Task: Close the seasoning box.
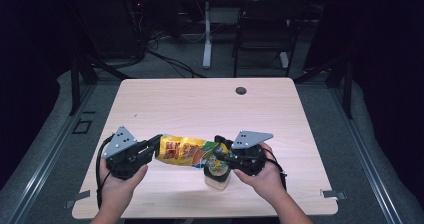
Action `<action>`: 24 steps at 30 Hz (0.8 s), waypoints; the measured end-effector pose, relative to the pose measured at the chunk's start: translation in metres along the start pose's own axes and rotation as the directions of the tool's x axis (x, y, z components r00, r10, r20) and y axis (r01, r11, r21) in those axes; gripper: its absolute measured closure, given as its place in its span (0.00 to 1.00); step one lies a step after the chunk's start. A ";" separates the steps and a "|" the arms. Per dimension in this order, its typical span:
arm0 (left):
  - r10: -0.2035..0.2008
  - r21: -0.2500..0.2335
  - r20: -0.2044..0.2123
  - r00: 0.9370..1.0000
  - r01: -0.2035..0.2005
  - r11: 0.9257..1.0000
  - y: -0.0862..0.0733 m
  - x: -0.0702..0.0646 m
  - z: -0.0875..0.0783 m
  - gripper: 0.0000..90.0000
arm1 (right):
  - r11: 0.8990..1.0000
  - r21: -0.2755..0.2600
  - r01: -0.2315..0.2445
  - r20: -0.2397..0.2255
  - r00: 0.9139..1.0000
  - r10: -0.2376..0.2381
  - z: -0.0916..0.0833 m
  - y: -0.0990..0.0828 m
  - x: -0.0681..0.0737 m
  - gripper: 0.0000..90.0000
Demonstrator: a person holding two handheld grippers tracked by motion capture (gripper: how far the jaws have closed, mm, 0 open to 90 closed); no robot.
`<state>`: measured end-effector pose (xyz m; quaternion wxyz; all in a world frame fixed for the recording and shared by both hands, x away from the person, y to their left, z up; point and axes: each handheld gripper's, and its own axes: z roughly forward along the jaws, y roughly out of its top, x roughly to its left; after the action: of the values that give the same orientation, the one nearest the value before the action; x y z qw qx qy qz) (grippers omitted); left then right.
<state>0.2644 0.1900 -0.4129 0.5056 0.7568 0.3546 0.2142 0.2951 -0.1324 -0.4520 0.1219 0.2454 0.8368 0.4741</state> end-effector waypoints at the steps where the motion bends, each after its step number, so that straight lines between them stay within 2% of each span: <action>1: 0.002 0.001 0.000 1.000 -0.002 1.000 0.000 0.000 0.000 0.95 | 1.000 0.000 0.000 0.000 1.000 0.000 0.000 0.000 0.000 0.94; 24: -0.001 -0.005 0.001 1.000 0.001 1.000 0.001 -0.001 0.001 0.95 | 1.000 0.005 -0.002 -0.002 1.000 0.002 -0.002 0.000 0.001 0.94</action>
<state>0.2646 0.1885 -0.4122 0.5077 0.7554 0.3543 0.2145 0.2933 -0.1328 -0.4512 0.1198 0.2459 0.8380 0.4722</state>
